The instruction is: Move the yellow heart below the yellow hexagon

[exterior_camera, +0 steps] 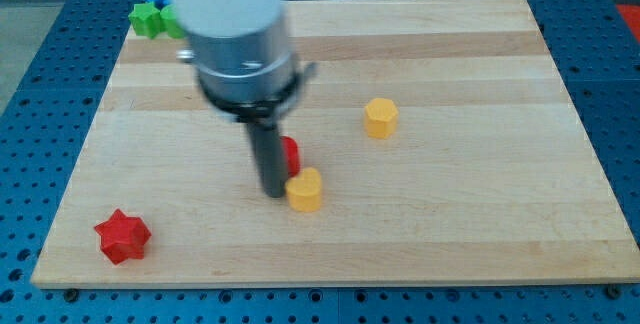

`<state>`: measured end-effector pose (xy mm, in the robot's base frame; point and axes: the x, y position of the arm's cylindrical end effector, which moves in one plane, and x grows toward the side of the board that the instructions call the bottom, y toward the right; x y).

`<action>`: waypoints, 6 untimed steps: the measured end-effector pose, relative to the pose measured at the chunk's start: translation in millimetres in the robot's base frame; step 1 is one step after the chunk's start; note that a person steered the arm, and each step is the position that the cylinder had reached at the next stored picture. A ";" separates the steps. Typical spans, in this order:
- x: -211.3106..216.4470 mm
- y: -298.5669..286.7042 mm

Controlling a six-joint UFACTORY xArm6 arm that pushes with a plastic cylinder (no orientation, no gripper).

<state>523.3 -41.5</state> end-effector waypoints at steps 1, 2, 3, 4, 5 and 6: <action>0.0 19.6; 0.0 4.9; 15.8 -28.6; 47.8 -18.8; 39.7 28.6; -1.3 53.6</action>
